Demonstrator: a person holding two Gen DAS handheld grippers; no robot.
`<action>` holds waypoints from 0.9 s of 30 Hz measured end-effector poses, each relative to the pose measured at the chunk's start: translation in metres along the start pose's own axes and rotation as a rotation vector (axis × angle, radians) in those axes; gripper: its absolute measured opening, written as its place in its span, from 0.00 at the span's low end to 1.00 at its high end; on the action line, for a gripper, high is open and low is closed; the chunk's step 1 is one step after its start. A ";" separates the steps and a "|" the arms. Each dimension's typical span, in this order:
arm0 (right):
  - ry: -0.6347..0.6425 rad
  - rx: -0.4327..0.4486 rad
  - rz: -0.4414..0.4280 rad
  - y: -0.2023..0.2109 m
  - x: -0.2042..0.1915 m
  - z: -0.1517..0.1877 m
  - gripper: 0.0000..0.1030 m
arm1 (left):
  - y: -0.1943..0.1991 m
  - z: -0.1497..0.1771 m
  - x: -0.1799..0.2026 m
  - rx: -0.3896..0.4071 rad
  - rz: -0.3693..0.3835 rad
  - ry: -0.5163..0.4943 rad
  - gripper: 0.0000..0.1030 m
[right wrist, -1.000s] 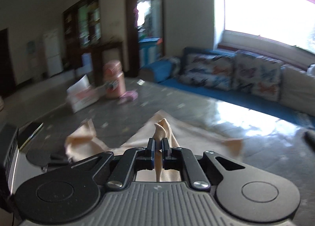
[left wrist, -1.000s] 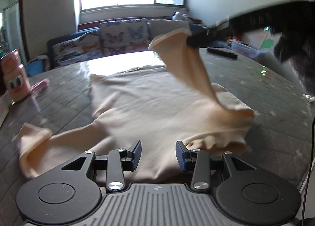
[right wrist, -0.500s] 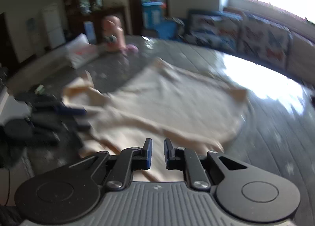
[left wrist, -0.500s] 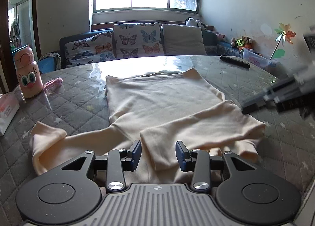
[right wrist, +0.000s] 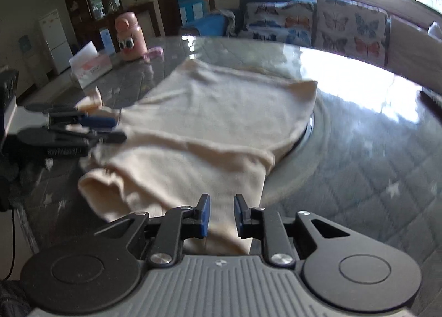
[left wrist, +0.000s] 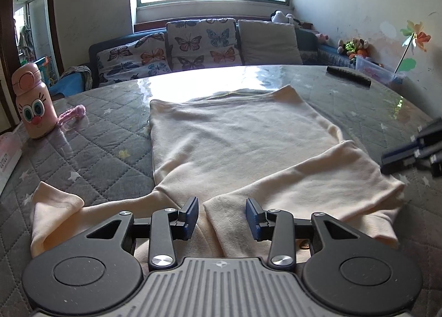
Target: Fold clothes
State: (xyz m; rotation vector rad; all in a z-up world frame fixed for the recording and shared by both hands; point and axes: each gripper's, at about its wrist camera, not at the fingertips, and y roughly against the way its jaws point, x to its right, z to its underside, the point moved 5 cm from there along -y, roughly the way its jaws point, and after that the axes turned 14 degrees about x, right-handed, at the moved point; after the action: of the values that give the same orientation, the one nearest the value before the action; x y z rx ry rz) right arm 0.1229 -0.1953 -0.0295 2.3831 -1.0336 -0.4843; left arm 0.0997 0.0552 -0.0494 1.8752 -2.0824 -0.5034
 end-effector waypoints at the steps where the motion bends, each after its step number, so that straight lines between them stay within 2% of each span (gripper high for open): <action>1: 0.001 0.003 0.000 -0.004 0.000 -0.002 0.18 | -0.002 0.001 0.000 -0.006 -0.002 -0.002 0.40; 4: 0.006 0.012 0.000 -0.015 0.001 -0.006 0.18 | -0.006 0.002 -0.001 -0.015 -0.003 -0.001 0.39; 5: 0.007 0.014 0.000 -0.019 0.002 -0.008 0.18 | -0.007 0.002 0.000 -0.015 0.000 0.001 0.37; 6: 0.009 0.017 0.000 -0.023 0.002 -0.009 0.18 | -0.008 0.001 0.000 -0.013 0.002 -0.001 0.28; 8: 0.011 0.023 0.001 -0.030 0.002 -0.012 0.18 | -0.009 0.000 0.001 -0.007 -0.005 -0.012 0.19; 11: 0.016 0.032 0.001 -0.042 0.003 -0.017 0.18 | -0.005 -0.007 0.003 0.026 -0.011 -0.020 0.15; 14: 0.021 0.029 0.004 -0.045 0.003 -0.015 0.18 | -0.004 -0.015 0.003 0.068 -0.011 -0.028 0.15; 19: 0.047 0.024 0.016 -0.046 0.001 -0.013 0.19 | -0.015 -0.004 -0.009 0.007 -0.036 -0.005 0.19; 22: 0.080 0.031 0.006 -0.046 -0.009 -0.017 0.28 | -0.006 -0.004 -0.016 0.024 -0.041 0.014 0.28; 27: 0.107 0.036 -0.060 -0.052 -0.034 -0.022 0.29 | 0.013 -0.006 -0.039 0.061 -0.101 0.047 0.34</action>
State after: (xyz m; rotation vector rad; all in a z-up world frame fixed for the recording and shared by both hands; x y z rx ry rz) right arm 0.1417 -0.1324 -0.0367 2.4492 -0.9335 -0.3580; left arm 0.0952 0.0952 -0.0372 2.0141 -2.0022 -0.4190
